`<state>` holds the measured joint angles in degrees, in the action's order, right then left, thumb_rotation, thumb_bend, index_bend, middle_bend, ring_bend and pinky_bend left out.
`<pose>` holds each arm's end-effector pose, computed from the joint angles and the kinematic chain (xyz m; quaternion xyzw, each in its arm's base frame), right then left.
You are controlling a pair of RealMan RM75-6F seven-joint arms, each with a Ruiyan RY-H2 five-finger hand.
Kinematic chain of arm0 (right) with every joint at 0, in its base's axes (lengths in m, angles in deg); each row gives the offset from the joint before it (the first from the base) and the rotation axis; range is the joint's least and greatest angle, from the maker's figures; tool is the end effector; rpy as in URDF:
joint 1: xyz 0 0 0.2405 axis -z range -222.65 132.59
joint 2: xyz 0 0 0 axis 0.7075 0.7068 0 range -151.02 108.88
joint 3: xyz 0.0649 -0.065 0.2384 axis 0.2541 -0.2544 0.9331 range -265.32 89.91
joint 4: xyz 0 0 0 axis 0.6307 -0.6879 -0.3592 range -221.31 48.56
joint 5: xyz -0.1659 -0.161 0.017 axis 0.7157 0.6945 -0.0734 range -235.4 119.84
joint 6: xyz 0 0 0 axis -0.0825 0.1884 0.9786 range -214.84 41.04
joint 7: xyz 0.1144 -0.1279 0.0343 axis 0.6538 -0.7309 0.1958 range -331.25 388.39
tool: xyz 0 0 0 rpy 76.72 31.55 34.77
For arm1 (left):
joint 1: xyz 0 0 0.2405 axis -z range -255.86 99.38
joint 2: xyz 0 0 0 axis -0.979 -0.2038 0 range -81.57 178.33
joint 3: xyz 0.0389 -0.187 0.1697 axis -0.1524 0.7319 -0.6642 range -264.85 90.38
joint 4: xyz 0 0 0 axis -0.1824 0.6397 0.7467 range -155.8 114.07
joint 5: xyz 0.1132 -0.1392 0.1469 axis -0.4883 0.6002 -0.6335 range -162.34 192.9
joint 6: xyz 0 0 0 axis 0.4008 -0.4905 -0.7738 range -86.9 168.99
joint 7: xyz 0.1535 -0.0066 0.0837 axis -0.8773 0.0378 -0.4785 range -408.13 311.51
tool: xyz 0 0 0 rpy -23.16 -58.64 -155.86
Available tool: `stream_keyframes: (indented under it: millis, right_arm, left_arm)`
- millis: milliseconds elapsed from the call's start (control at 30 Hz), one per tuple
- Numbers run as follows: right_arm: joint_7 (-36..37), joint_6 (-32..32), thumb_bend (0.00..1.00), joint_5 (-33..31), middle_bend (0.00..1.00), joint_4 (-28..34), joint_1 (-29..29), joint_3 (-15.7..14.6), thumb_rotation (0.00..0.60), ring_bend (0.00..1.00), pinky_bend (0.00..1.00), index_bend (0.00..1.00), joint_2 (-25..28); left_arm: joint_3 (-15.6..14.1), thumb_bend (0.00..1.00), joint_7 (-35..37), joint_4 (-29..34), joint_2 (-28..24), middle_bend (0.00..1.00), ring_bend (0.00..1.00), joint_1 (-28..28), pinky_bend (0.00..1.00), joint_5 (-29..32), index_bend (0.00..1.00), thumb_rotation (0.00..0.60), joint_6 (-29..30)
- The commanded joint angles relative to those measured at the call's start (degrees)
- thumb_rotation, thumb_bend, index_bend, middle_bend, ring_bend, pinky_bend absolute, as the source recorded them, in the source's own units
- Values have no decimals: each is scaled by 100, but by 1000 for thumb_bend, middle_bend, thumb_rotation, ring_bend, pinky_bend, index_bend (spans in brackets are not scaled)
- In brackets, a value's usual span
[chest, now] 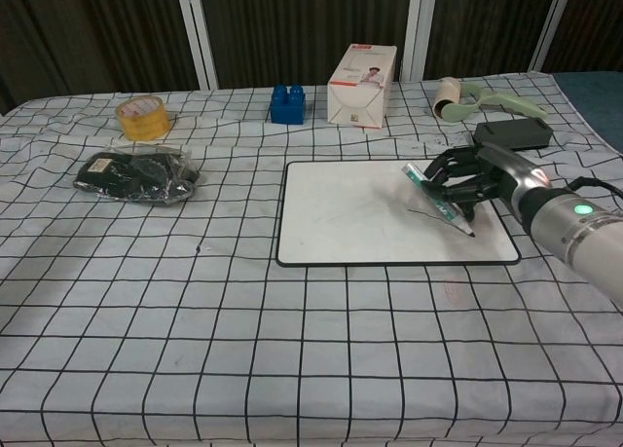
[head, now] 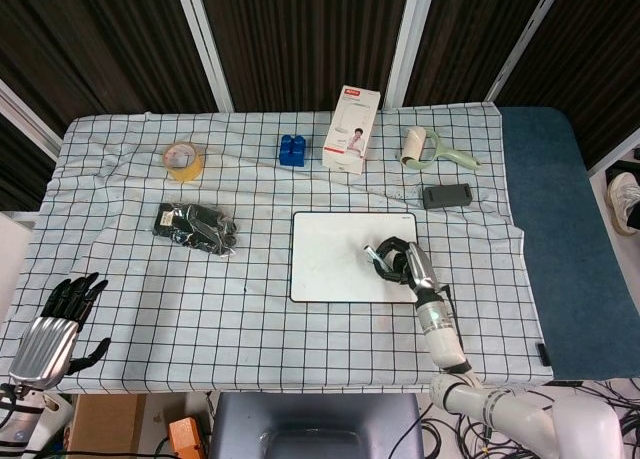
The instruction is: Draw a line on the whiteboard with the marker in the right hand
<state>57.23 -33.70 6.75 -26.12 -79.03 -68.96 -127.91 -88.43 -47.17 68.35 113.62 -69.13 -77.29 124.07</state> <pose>-0.2127 -0.3897 -0.0959 0.4211 -0.6753 0.5125 0.3224 -0.3048 0.2192 0.1125 -0.6642 -0.3642 -0.3896 0.5239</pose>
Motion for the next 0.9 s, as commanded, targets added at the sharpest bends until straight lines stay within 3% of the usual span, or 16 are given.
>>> stream_keyframes:
  millis: [33,200,367,667,900]
  right_arm:
    - [212,152,493,154,788,341,210,-71,600,776,750,1000,270]
    - [384,319,493,273,788,790,289,64,600,776,750,1000,539]
    - [223,312,493,227,788,735,110,238,600,776,750,1000,464]
    - [-104,154,493,32,788,-232,-393,451,600,776,750,1000,-204]
    - [-150,86,493,87,788,-757,-523,366,600,776,750,1000,-522]
  left_arm:
    - [-2,315,-11,4,5,0,0,2,6,-6,0,600,0]
    - [5,315,-25,7,16,0,0,14,6,-1,0,600,-16]
    - [12,315,-22,4,17,0,0,38,6,13,0,600,-57]
    - [12,315,24,-8,-2,0,0,33,6,26,0,600,-50]
    - [-5,315,32,-8,-12,0,0,22,6,8,0,600,-37]
